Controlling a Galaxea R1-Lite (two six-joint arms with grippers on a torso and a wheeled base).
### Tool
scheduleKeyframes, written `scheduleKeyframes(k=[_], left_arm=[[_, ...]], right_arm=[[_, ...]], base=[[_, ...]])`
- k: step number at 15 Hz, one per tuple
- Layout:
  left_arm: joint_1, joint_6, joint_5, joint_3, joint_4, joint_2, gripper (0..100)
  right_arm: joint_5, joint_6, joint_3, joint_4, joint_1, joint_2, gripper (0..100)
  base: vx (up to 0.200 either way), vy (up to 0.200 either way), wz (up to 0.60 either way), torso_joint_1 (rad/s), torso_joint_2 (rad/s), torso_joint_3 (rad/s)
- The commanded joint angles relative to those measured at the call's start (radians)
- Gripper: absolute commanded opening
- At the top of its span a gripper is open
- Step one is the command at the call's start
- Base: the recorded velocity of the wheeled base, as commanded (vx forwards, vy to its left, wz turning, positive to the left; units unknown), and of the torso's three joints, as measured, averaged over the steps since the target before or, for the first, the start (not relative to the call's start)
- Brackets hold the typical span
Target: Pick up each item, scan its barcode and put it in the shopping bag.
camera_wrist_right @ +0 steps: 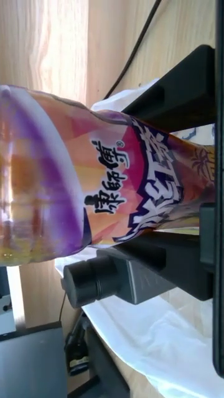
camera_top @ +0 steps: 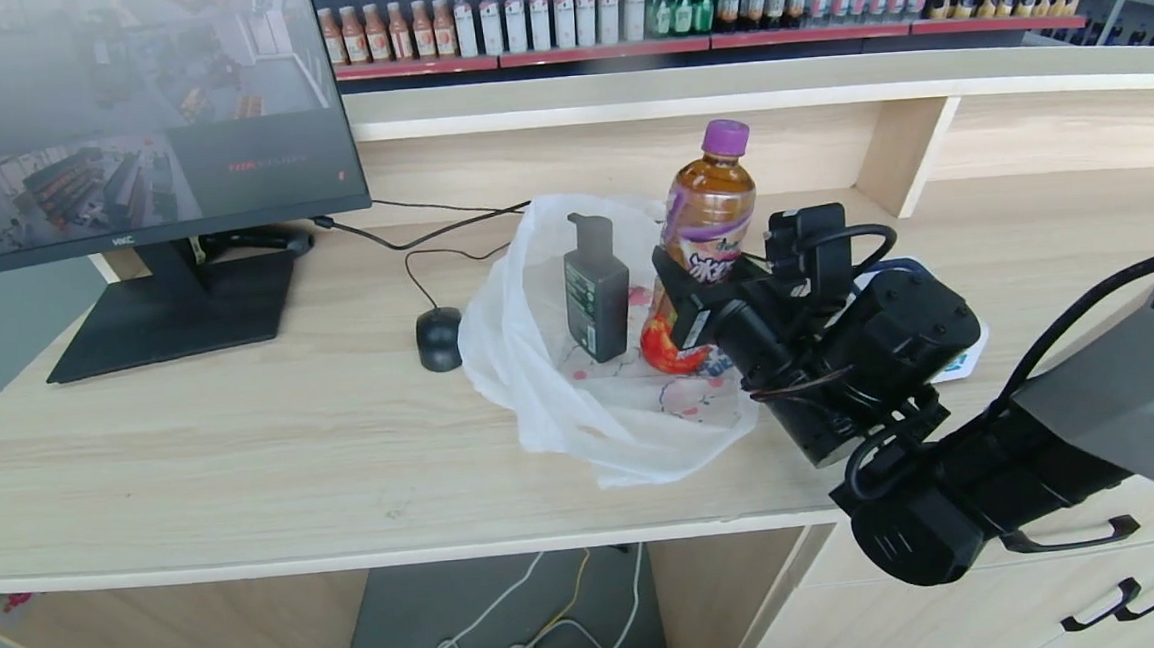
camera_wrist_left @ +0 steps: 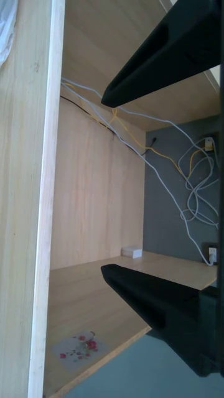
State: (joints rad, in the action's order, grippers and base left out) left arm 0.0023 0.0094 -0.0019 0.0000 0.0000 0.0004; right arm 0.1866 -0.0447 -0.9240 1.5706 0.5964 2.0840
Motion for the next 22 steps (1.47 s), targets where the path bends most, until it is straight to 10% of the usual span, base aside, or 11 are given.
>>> scheduleKeyframes(k=[1,19,20,22], left_arm=[[0.001,0.000,0.000,0.000,0.000,0.000,100],[0.001,0.000,0.000,0.000,0.000,0.000,100],[0.001,0.000,-0.001,0.000,0.000,0.000,100],[0.001,0.000,0.000,0.000,0.000,0.000,100]], right_arm=[[0.001,-0.001,0.011,0.000,0.005,0.011,0],[0.001,-0.009,0.114,0.000,0.016,0.013,0],[0.001,-0.006,0.117,0.000,0.016,0.011,100],[0.001,-0.006,0.117,0.000,0.016,0.004,100]], base=[[0.000,0.000,0.00,0.000,0.00,0.000],[0.000,0.000,0.00,0.000,0.00,0.000],[0.000,0.000,0.00,0.000,0.00,0.000],[0.000,0.000,0.00,0.000,0.00,0.000]])
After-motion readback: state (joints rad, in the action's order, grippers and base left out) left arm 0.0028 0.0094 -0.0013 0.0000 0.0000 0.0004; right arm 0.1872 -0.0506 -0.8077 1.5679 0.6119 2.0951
